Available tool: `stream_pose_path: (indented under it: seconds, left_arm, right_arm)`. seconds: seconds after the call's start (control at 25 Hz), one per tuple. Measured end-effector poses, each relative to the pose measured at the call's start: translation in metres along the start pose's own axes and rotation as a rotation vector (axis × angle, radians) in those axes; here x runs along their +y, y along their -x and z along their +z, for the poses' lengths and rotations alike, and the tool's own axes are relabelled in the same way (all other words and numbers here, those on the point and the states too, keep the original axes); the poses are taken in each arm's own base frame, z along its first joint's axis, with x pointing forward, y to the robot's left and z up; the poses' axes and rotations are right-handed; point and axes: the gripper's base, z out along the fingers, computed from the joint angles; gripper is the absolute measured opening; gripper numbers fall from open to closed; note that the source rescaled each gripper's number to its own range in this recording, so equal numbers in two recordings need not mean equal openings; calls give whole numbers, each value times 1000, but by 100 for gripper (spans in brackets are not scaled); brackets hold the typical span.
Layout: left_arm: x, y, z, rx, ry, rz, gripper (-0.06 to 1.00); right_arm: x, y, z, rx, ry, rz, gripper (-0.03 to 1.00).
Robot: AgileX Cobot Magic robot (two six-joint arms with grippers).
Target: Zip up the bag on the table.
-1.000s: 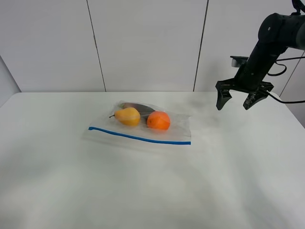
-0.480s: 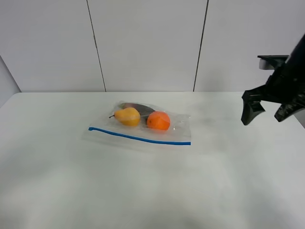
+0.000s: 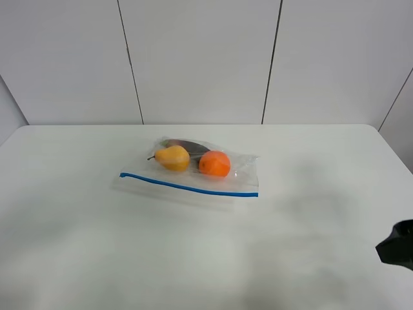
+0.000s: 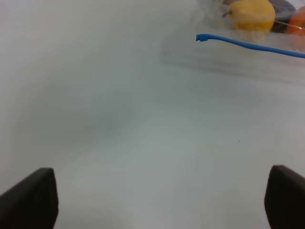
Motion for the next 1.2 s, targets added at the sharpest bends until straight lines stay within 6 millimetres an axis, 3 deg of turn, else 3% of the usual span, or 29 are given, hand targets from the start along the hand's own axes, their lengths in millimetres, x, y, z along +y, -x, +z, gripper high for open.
stream_pose_path:
  seconds: [0.16, 0.28, 0.56, 1.2]
  left_arm:
    - [0, 0, 0, 0, 0, 0, 100]
    - [0, 0, 0, 0, 0, 0, 100]
    - [0, 0, 0, 0, -1, -1, 100]
    - [0, 0, 0, 0, -1, -1, 100]
  right_arm:
    - [4, -37, -19, -221, -19, 1, 100]
    - [7, -55, -38, -398, -34, 1, 100]
    - [12, -92, -60, -673, -54, -11, 100]
    - [12, -96, -61, -697, -57, -14, 100]
